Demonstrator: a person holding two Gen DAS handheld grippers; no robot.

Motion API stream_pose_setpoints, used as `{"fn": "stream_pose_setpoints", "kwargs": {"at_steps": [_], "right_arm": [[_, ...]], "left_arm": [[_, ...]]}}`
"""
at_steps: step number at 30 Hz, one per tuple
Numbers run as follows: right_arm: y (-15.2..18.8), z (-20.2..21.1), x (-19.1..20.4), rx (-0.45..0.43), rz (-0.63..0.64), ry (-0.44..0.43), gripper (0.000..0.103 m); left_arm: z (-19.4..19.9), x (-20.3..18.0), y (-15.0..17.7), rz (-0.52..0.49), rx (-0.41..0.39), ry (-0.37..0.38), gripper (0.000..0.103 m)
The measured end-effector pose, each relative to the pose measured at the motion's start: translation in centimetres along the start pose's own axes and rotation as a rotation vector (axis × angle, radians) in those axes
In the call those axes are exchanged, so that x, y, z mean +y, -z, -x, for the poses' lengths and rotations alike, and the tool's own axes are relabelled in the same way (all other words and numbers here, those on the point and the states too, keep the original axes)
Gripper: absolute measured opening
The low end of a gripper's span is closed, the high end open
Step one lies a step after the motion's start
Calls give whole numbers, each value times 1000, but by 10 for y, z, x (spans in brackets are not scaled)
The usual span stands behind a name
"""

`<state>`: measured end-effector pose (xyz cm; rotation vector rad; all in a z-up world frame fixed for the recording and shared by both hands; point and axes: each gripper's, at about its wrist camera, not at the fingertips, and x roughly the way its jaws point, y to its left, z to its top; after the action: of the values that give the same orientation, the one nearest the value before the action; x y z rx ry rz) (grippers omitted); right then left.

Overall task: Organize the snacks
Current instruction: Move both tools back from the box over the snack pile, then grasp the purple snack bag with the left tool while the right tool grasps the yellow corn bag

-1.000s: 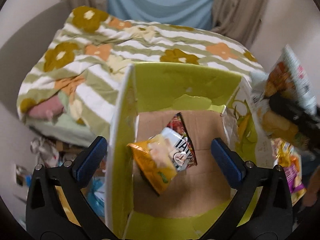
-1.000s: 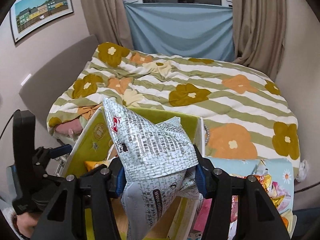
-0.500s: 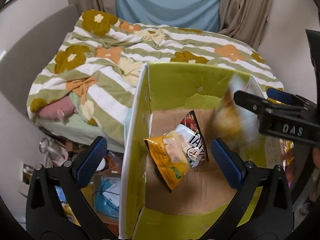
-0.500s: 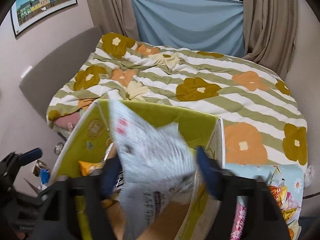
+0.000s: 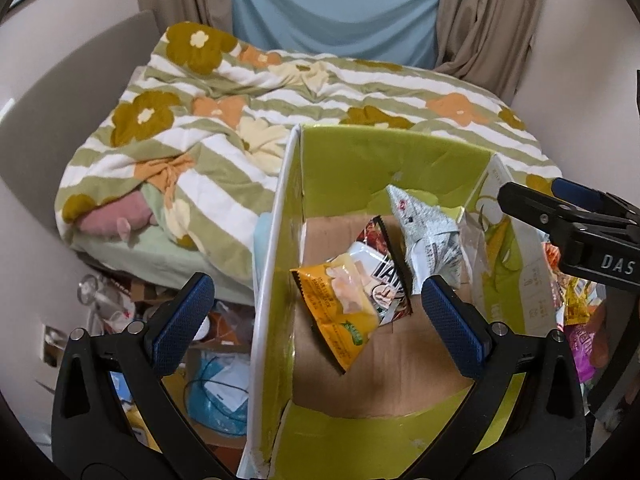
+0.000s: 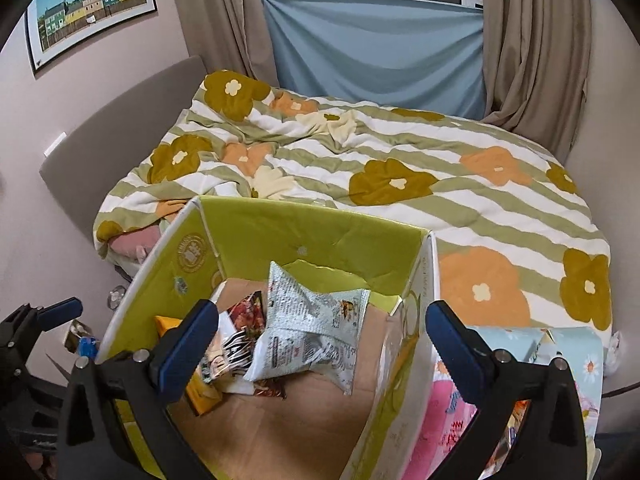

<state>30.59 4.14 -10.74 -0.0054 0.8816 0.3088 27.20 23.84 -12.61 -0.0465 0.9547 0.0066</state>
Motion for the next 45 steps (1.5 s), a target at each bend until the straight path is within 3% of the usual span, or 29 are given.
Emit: {"fn": "stream_pose_setpoints", "kwargs": {"at_steps": [9,21,29,35,45], "right_arm": [[10,47,-9,-32,-16,28,103],[39,143,-74,-109,-93,94,103],[96,205,-150,-98,-129,161,103],[146,240,-204,-84,-167,211,103],[221,238,-255,13,-209,215,103]], "left_arm": [[19,-29,1,-66,-45,20,103],[67,-131,19,-175,-77,98,103],[84,-230,61,-229,-62,221,103],[78,-306,108,-356,-2,296,103],[38,-362,159,-507,58,277,103]]}}
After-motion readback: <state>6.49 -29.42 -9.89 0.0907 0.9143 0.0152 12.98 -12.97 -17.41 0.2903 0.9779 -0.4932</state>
